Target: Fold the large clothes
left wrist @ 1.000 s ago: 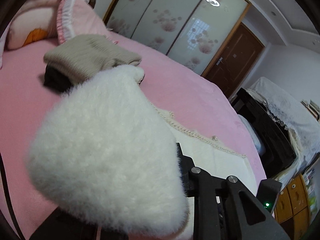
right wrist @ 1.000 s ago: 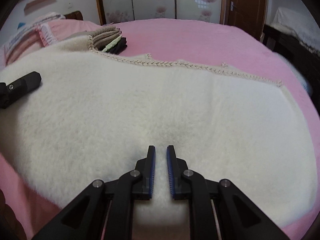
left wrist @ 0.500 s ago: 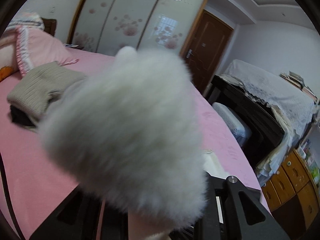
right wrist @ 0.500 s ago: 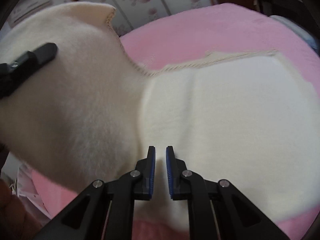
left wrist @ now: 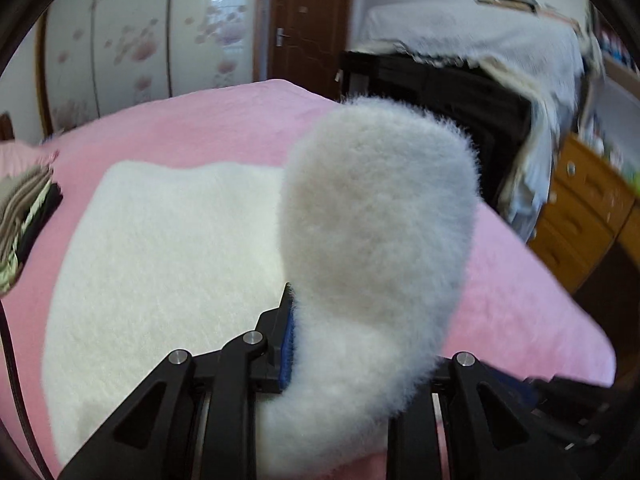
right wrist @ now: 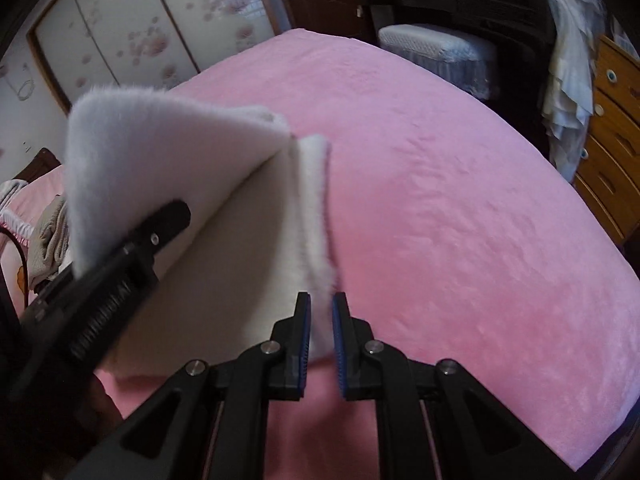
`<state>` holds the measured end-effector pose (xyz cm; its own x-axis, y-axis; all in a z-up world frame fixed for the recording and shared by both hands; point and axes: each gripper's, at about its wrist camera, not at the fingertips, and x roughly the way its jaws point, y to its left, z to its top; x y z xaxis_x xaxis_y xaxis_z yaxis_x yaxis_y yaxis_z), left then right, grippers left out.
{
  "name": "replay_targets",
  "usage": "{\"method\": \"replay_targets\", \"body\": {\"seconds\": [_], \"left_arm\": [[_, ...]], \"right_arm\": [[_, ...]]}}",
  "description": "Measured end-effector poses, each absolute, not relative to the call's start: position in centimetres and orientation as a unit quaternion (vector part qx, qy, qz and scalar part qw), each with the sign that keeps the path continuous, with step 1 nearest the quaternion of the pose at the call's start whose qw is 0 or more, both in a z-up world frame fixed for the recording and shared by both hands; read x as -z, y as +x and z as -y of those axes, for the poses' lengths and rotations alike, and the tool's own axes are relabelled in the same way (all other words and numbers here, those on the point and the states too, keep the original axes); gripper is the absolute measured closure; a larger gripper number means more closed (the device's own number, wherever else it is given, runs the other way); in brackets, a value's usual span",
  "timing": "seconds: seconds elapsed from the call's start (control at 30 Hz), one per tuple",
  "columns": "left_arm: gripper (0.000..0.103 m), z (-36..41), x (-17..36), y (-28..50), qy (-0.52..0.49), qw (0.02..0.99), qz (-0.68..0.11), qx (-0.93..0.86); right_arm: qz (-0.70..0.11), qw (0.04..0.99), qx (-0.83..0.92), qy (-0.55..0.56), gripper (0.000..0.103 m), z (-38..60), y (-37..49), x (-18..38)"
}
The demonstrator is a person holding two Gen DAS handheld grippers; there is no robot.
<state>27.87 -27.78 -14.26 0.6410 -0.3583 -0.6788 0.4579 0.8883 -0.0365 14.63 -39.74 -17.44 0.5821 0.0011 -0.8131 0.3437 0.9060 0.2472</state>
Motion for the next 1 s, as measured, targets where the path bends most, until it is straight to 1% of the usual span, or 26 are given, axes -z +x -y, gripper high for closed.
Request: {"method": "replay_targets", "body": {"seconds": [0.1, 0.17, 0.27, 0.33, 0.37, 0.4, 0.43, 0.47, 0.5, 0.63, 0.67, 0.7, 0.77, 0.87, 1.0], "left_arm": [[0.081, 27.8, 14.2, 27.7, 0.084, 0.9, -0.362, 0.229], [0.077, 27.5, 13.9, 27.7, 0.091, 0.897, -0.365, 0.232], [0.058, 28.1, 13.2, 27.3, 0.093, 0.887, -0.376, 0.251], [0.027, 27.1, 12.3, 27.1, 0.075, 0.878, -0.383, 0.277], [0.023, 26.4, 11.6, 26.4, 0.061, 0.877, -0.381, 0.286], [0.018, 25.9, 10.9, 25.9, 0.054, 0.878, -0.379, 0.288], [0.017, 25.3, 10.3, 25.4, 0.047, 0.878, -0.376, 0.291], [0.017, 24.5, 9.5, 24.9, 0.038, 0.879, -0.374, 0.294], [0.016, 23.7, 8.8, 24.3, 0.03, 0.88, -0.373, 0.293], [0.014, 19.7, 6.5, 23.0, 0.002, 0.899, -0.354, 0.258], [0.014, 18.5, 6.0, 22.8, -0.003, 0.908, -0.347, 0.235], [0.012, 17.3, 5.9, 22.7, -0.005, 0.914, -0.344, 0.216], [0.01, 15.9, 5.8, 23.3, -0.001, 0.923, -0.344, 0.172], [0.01, 13.7, 7.3, 24.4, 0.004, 0.922, -0.37, 0.116], [0.01, 11.9, 9.2, 26.1, -0.019, 0.908, -0.409, 0.088]], "right_arm": [[-0.448, 0.864, 0.102, 0.204, 0.092, 40.2, 14.2, 18.0], [-0.446, 0.864, 0.1, 0.212, 0.092, 40.9, 13.6, 17.8], [-0.445, 0.863, 0.091, 0.223, 0.091, 41.2, 13.6, 17.3], [-0.442, 0.864, 0.083, 0.226, 0.091, 41.9, 13.5, 16.7], [-0.44, 0.866, 0.082, 0.224, 0.091, 42.1, 13.5, 16.4], [-0.436, 0.868, 0.078, 0.223, 0.086, 42.1, 13.5, 15.8], [-0.432, 0.871, 0.074, 0.222, 0.081, 42.1, 13.1, 15.5], [-0.429, 0.873, 0.071, 0.222, 0.069, 42.2, 13.2, 15.0], [-0.42, 0.877, 0.066, 0.224, 0.061, 42.2, 13.1, 14.2], [-0.389, 0.89, 0.039, 0.235, 0.058, 42.2, 12.6, 11.6], [-0.383, 0.892, 0.033, 0.239, 0.053, 42.2, 12.6, 11.0], [-0.376, 0.894, 0.025, 0.244, 0.046, 42.2, 12.6, 10.3], [-0.368, 0.898, 0.013, 0.243, 0.038, 41.9, 13.0, 9.2], [-0.366, 0.906, 0.006, 0.212, 0.037, 40.7, 14.3, 7.9], [-0.371, 0.917, -0.008, 0.144, 0.038, 38.3, 17.0, 6.6]]}}
